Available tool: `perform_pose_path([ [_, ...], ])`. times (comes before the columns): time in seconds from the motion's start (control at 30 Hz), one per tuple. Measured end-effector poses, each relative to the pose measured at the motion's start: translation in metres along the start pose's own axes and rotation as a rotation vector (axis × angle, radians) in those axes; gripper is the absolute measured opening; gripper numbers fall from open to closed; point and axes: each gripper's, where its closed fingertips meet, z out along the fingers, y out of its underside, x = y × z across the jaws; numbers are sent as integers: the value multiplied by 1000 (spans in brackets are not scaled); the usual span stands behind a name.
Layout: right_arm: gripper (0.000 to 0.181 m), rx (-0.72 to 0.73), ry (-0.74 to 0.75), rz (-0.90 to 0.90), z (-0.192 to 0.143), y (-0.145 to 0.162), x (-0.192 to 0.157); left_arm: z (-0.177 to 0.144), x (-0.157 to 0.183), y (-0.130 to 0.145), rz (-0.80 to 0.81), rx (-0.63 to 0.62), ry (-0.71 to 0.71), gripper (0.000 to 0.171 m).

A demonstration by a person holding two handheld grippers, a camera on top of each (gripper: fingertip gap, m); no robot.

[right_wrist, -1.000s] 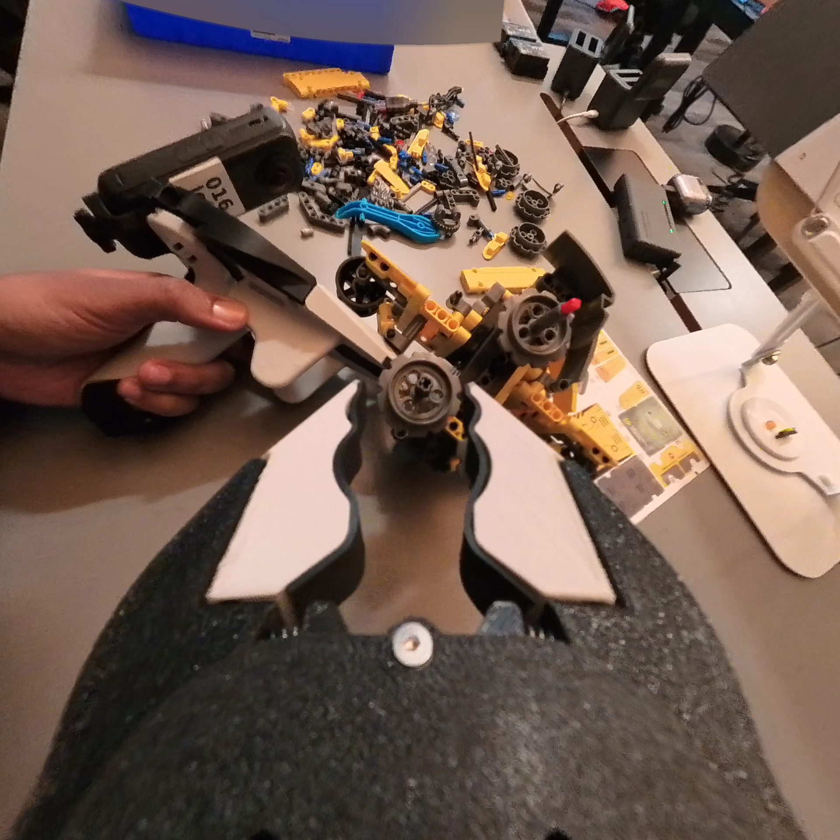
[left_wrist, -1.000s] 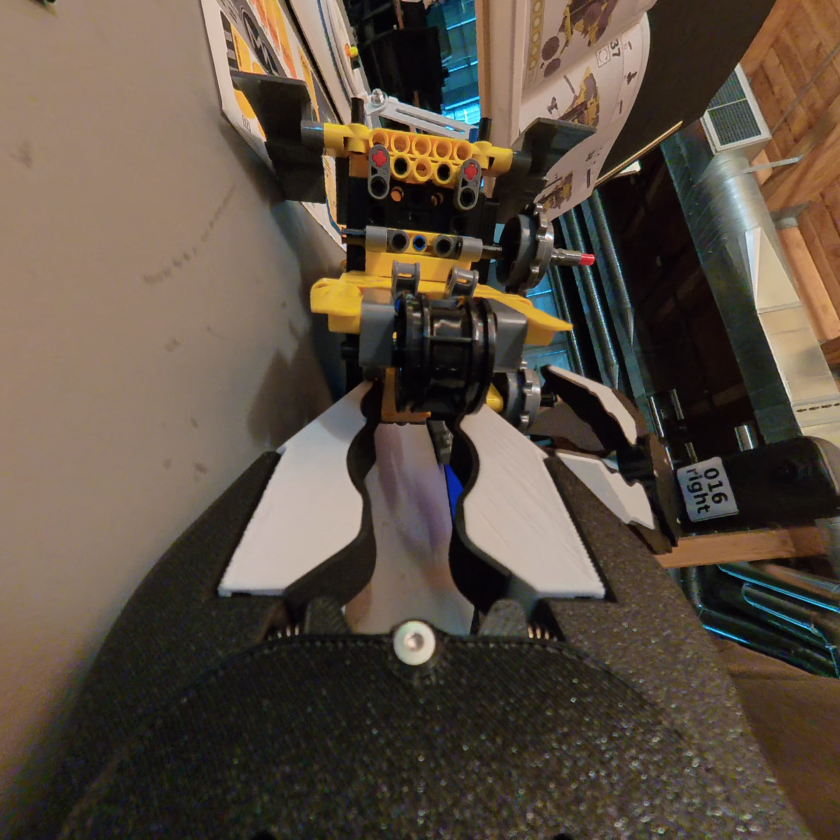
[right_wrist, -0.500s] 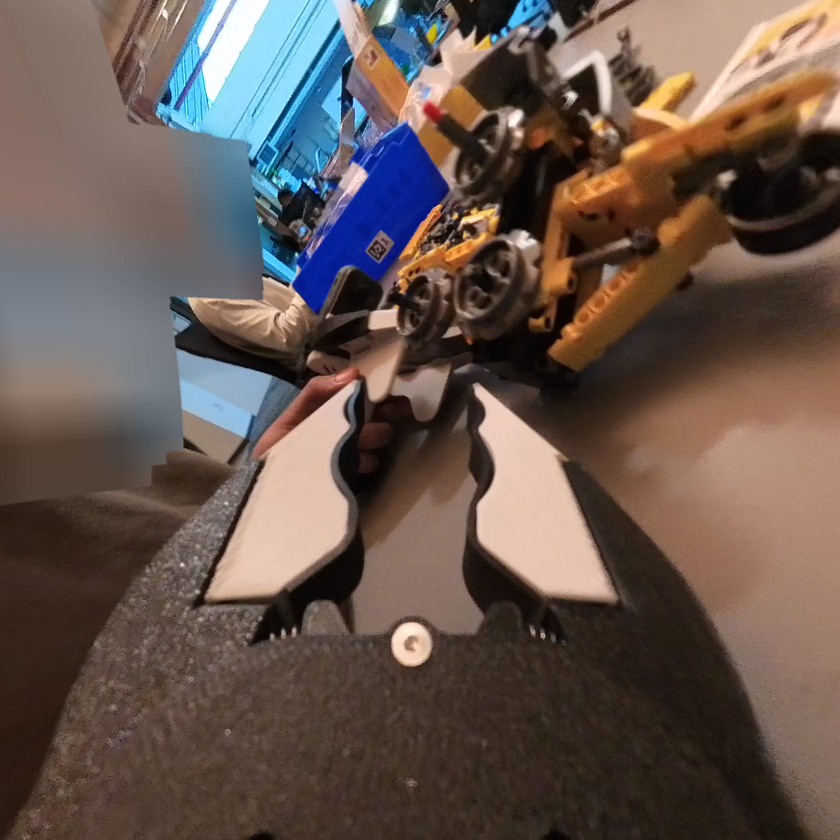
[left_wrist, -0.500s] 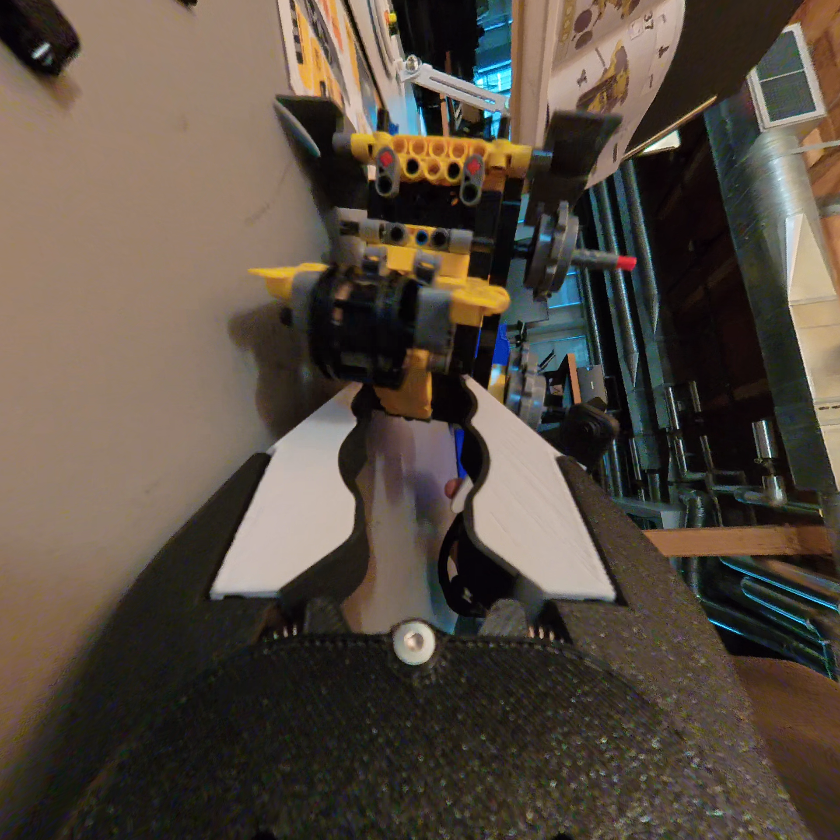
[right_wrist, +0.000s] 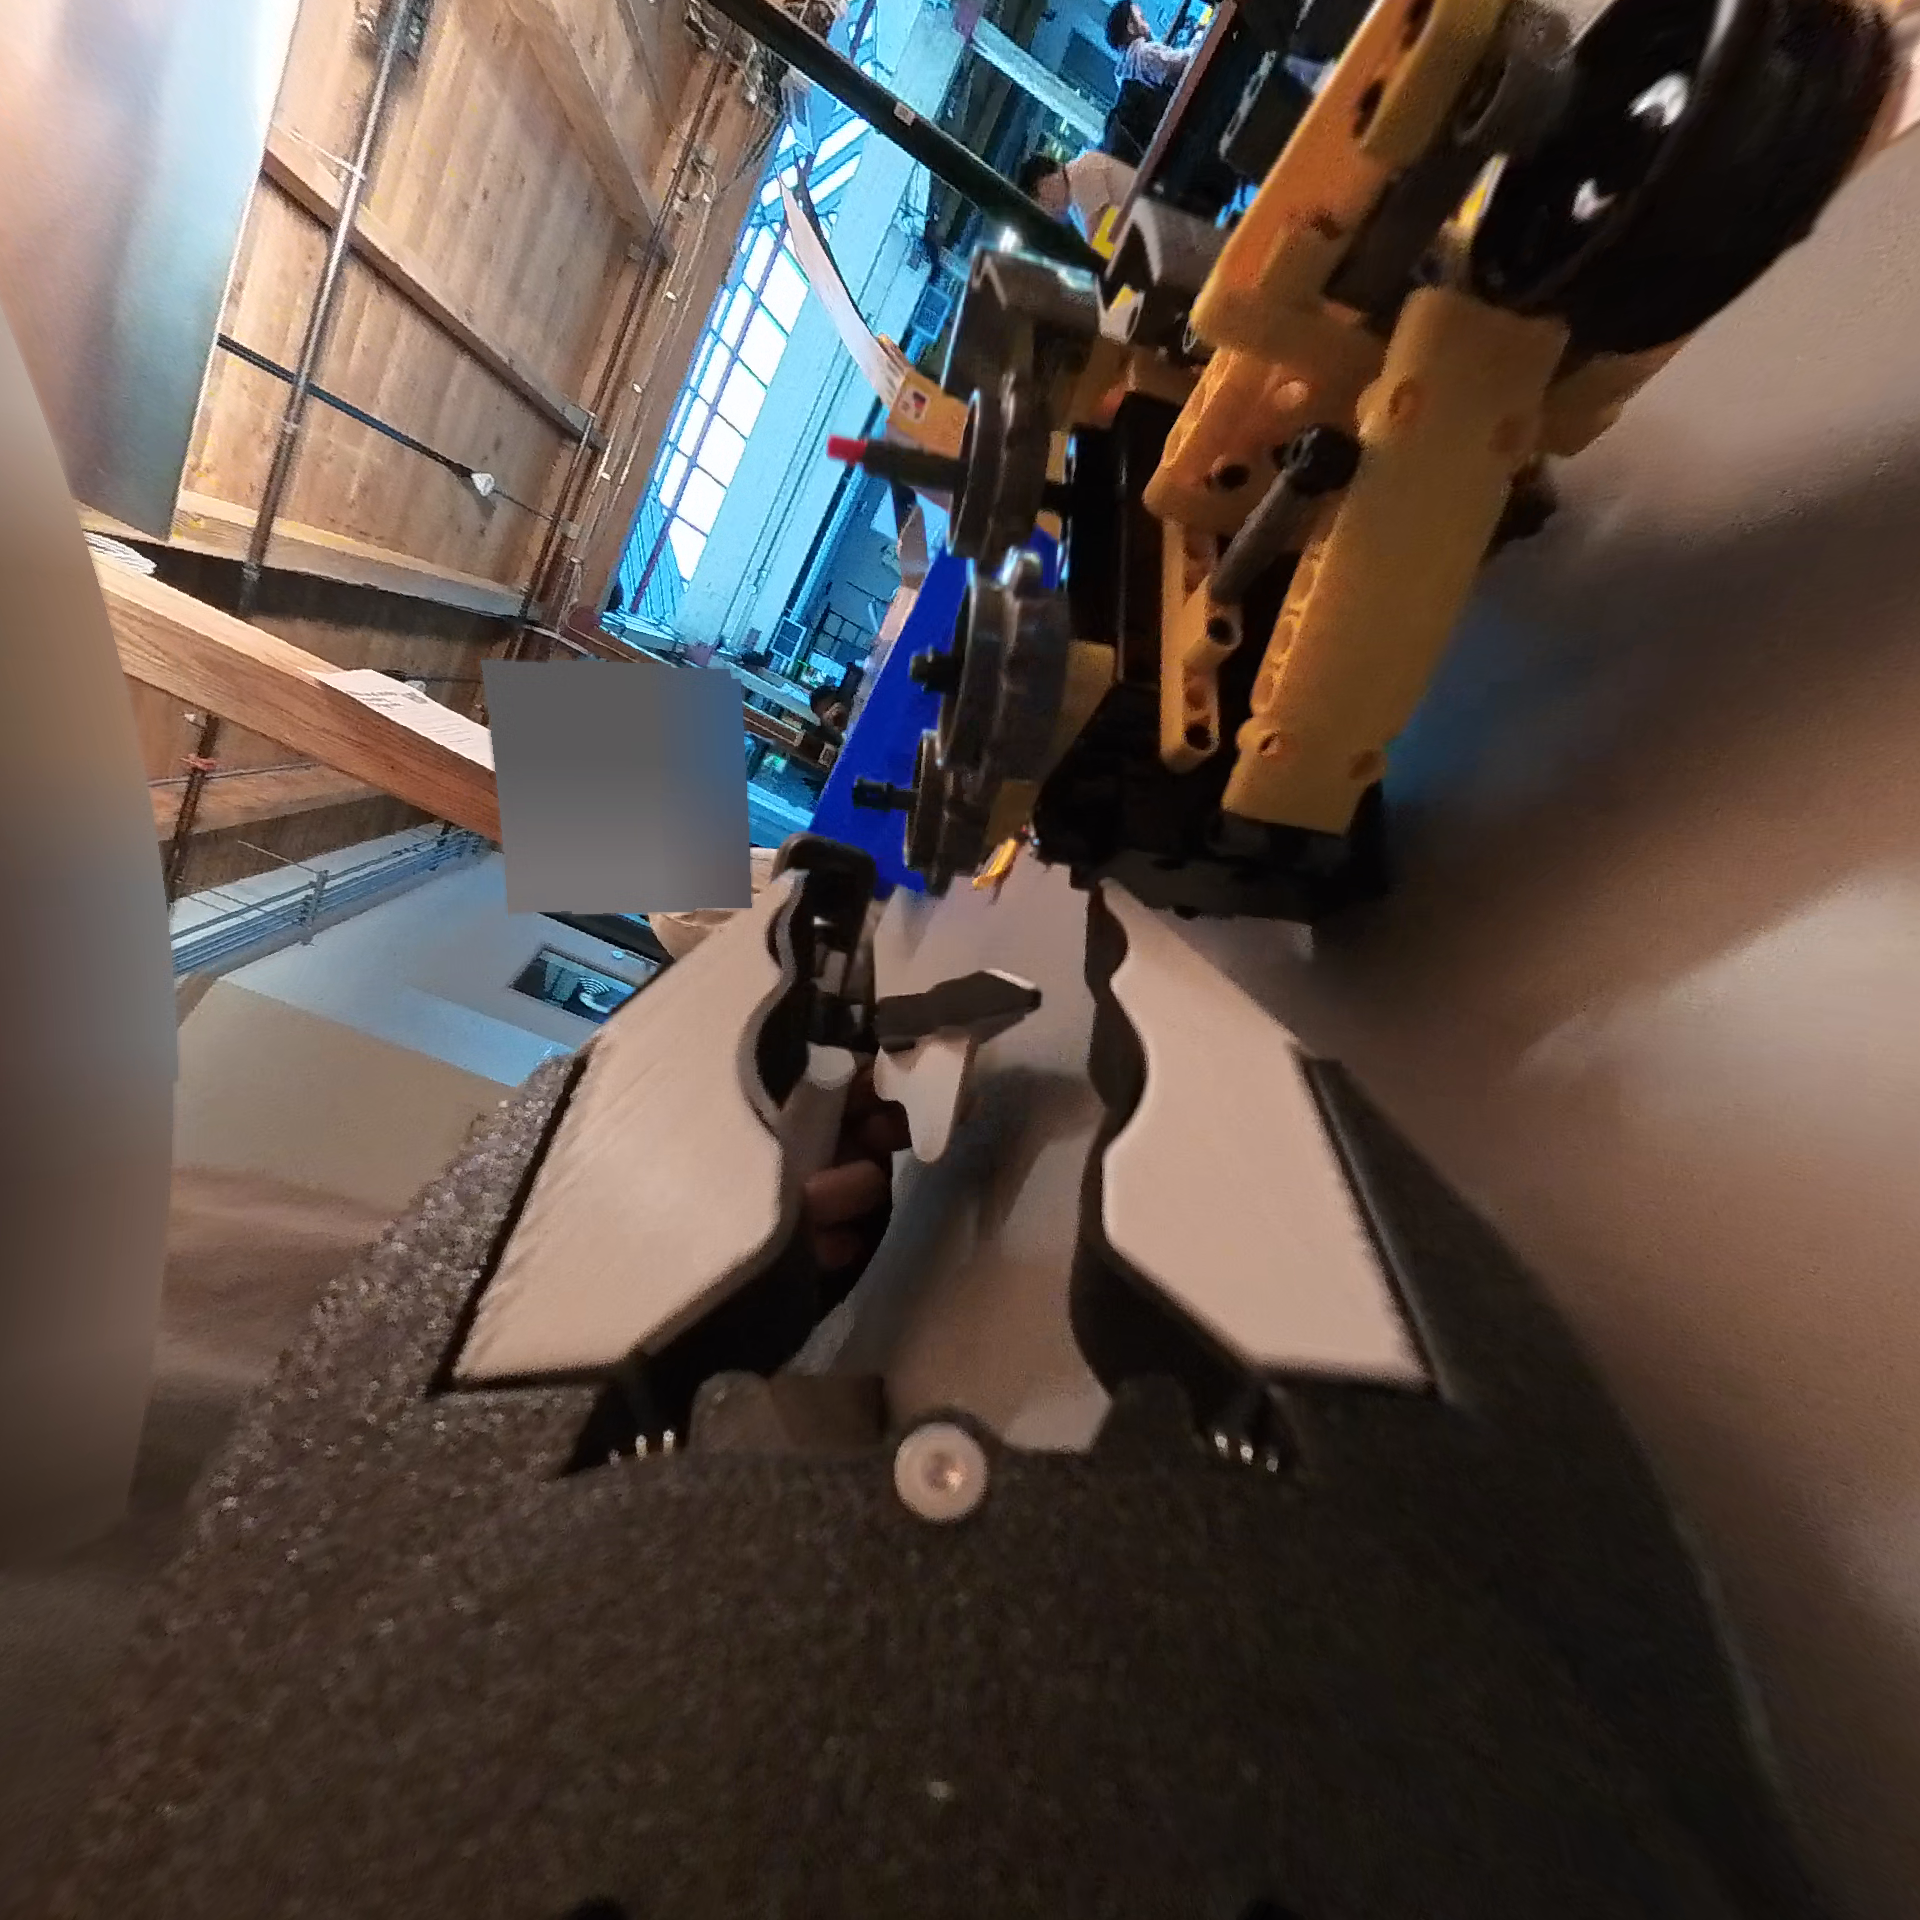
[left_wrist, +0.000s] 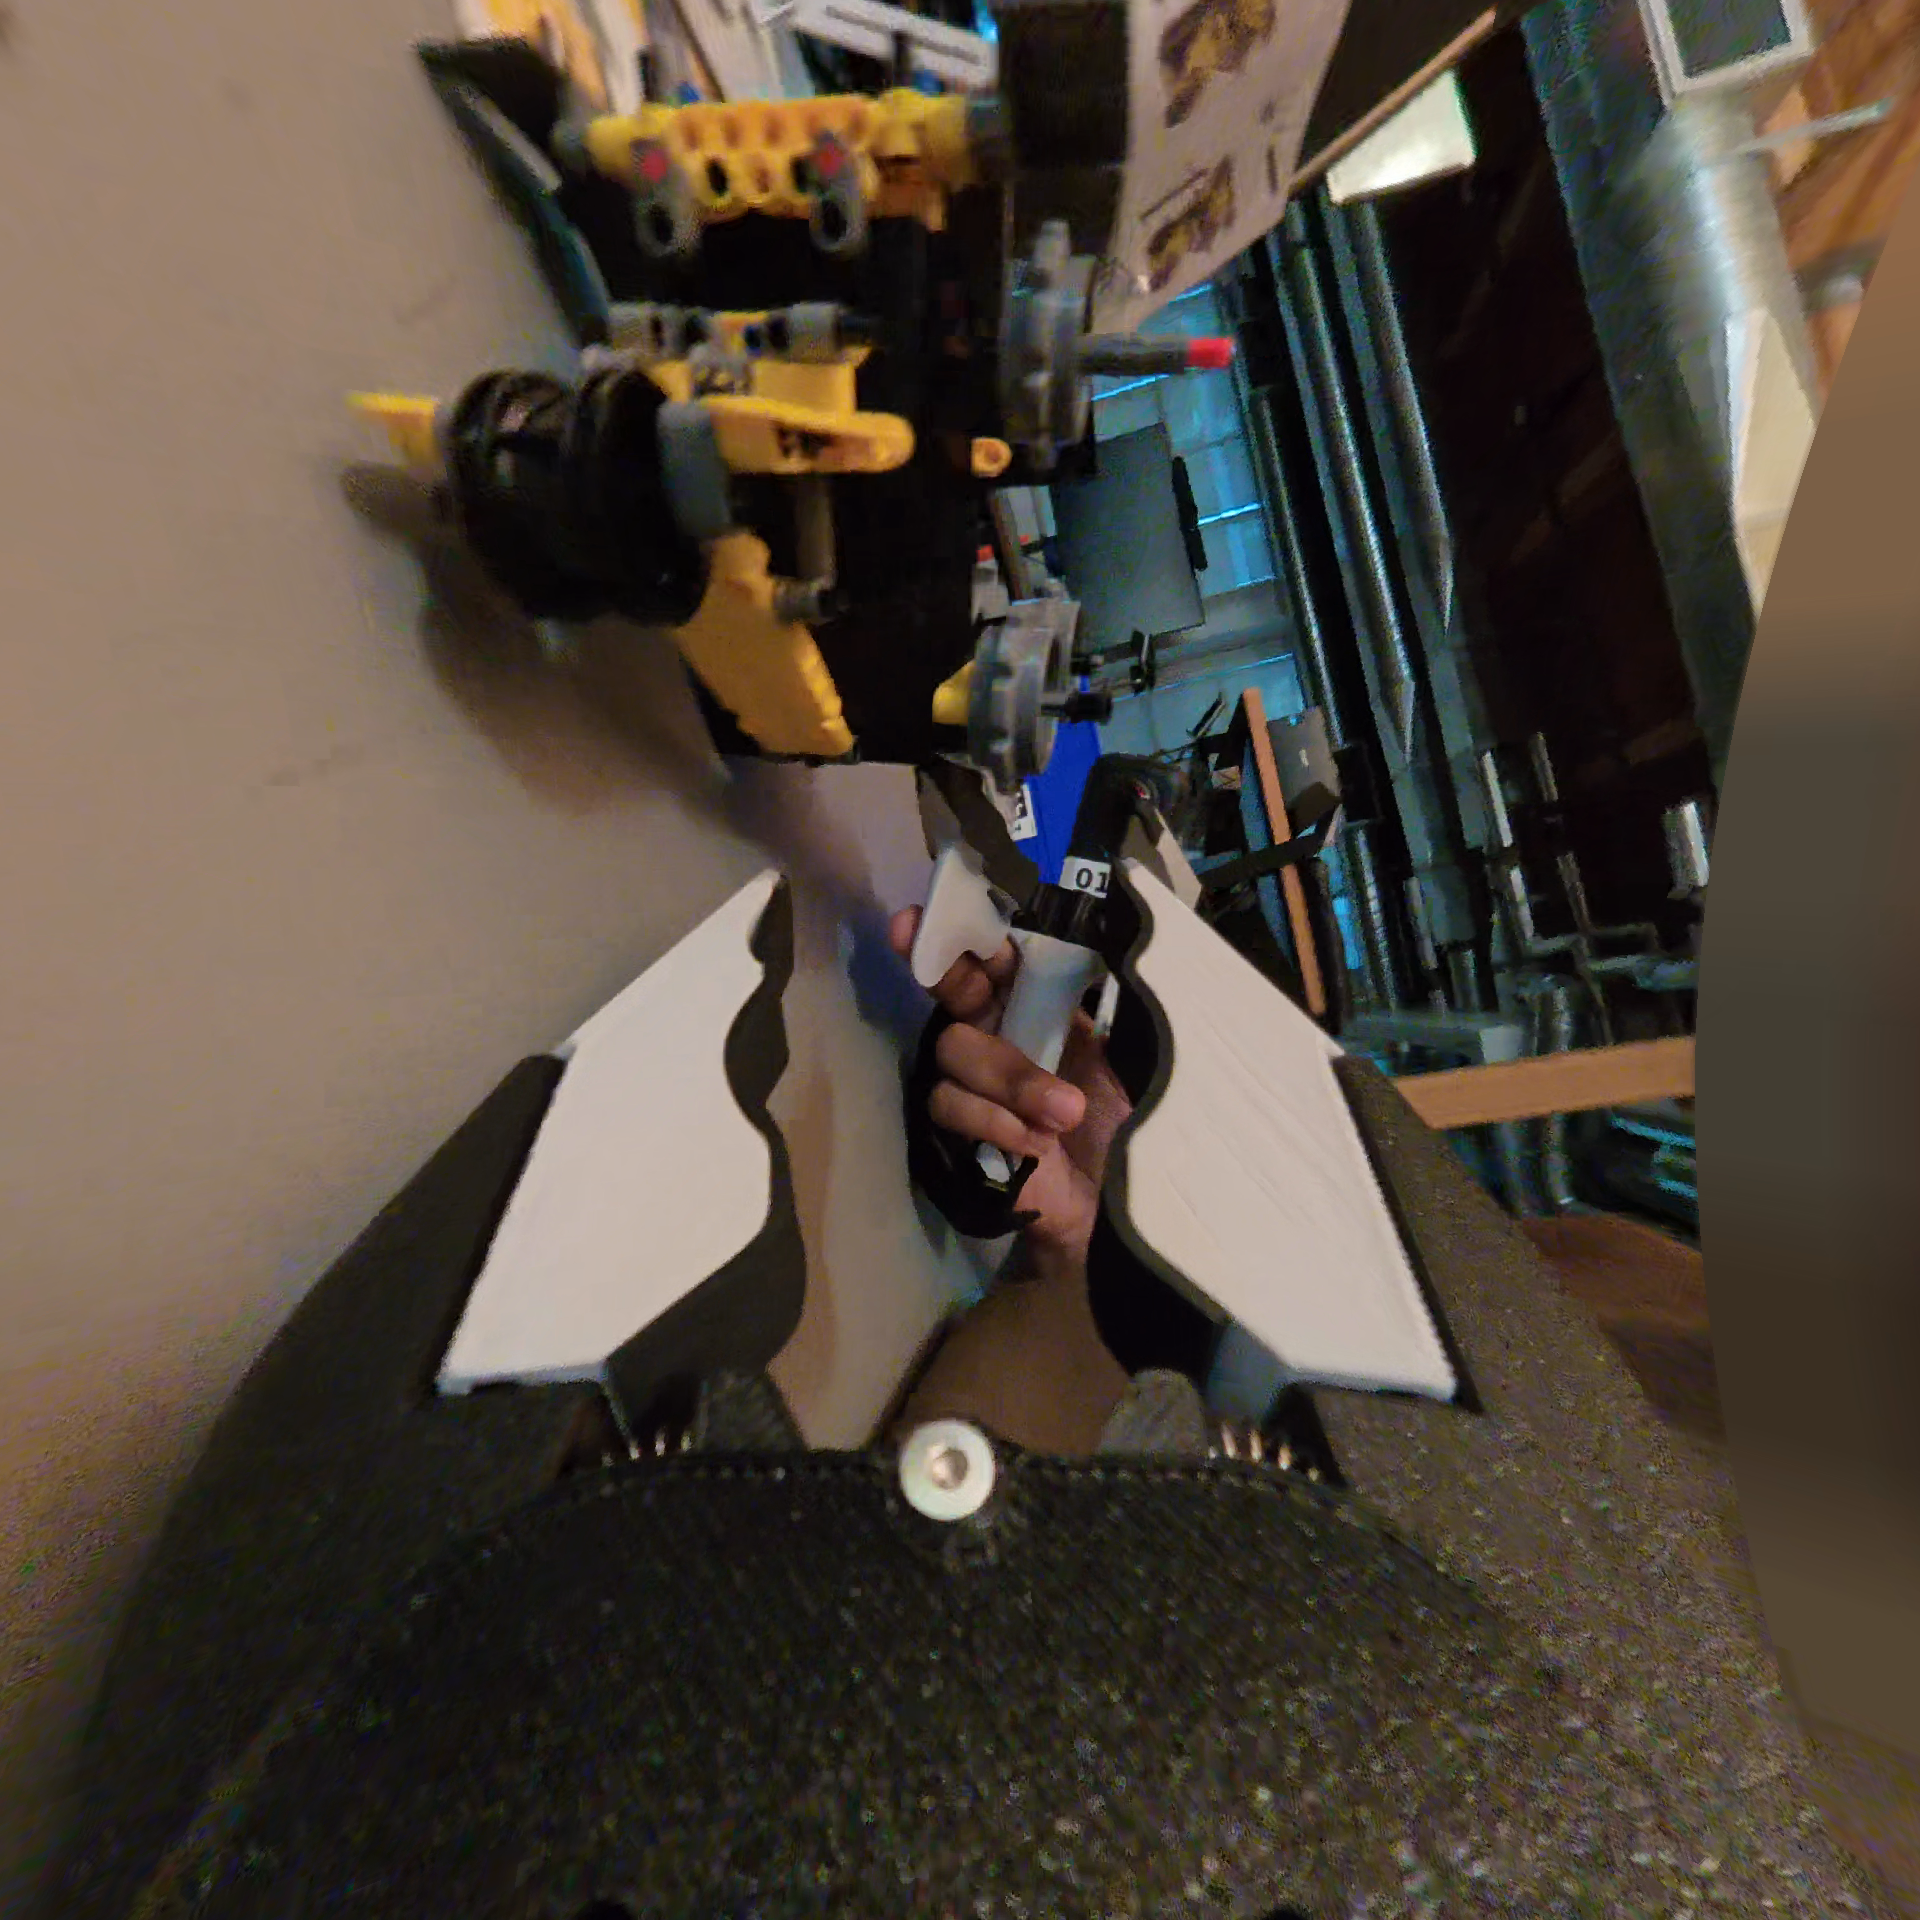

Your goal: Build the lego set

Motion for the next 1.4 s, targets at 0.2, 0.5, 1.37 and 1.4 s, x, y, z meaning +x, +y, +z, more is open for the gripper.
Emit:
perform_pose_path([
  [0.2, 51, -2, 0, 37, 7, 0, 2, 17, 11, -18, 189, -2, -29, 65],
  [0.5, 63, 16, 79, 42, 12, 1, 12, 29, 7, -27, 165, -45, 13, 63],
  [1.37, 100, 71, 170, 100, 28, -7, 21, 42, 10, -33, 258, -105, 73, 35],
  [1.4, 98, 68, 166, 114, 29, -6, 21, 43, 9, -32, 269, -108, 71, 36],
])
